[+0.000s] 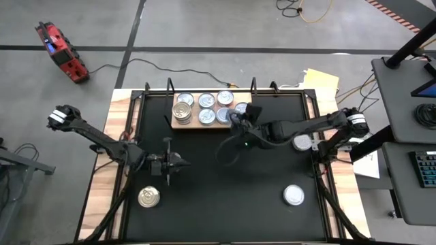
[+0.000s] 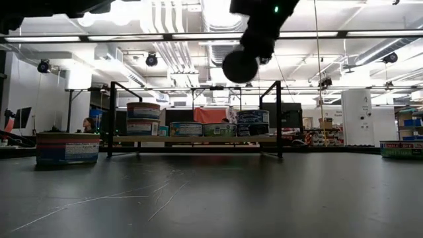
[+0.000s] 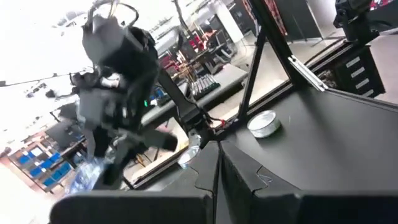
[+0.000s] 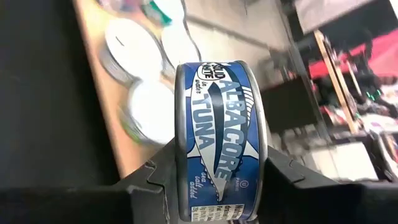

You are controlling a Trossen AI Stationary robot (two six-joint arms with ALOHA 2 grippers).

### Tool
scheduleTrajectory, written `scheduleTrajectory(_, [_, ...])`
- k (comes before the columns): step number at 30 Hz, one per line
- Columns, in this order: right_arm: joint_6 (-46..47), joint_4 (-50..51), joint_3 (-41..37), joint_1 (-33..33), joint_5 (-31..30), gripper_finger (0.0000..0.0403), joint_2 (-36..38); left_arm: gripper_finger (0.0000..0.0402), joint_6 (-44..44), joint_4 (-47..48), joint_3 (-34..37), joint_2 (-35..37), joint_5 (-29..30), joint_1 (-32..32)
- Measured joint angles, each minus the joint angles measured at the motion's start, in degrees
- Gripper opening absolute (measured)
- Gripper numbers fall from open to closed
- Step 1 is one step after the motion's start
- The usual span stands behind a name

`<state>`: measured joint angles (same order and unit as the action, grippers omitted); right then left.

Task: Stack canned seafood by type on shelf
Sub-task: Stack the blue tuna can on top of the other blue tuna cans on the shelf

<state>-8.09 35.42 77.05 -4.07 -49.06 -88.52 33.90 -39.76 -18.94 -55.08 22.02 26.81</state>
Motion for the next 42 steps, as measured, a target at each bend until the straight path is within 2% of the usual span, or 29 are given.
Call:
scheduleTrajectory(7, [5.14, 7.27, 3.85, 3.67, -0.02, 0.0132, -3.41, 0.0000, -1.85, 16.62, 0.91, 11.43, -2.16, 0.00])
scheduleTrajectory(16, [7.43, 8.92, 11.59, 3.43, 2.90, 0.0132, -11.95, 0.0000, -1.52, 22.22, 4.60, 21.76, -4.50, 0.00])
scheduleTrajectory(19, [9.32, 13.74, 14.69, 3.33, 2.55, 0.0132, -15.33, 0.0000, -2.06, 28.35, 5.07, 24.34, -4.48, 0.00])
scheduleTrajectory(23, [14.94, 23.80, 20.15, 3.60, 1.02, 0.0132, -18.54, 0.0000, -3.31, 31.91, 5.05, 27.33, -4.48, 0.00])
scheduleTrajectory(29, [20.90, 33.07, 25.36, 4.18, 0.92, 0.0132, -19.40, 0.0000, -4.94, 36.63, 5.03, 30.31, -4.44, 0.00])
scheduleTrajectory(33, [19.99, 34.52, 25.58, 5.46, 1.05, 0.0132, -19.40, 0.0000, -5.17, 36.80, 5.03, 30.94, -4.44, 0.00])
scheduleTrajectory(42, [10.34, 35.06, 23.81, 9.46, 1.53, 0.0132, -19.40, 0.0000, -5.73, 36.82, 5.03, 30.86, -4.42, 0.00])
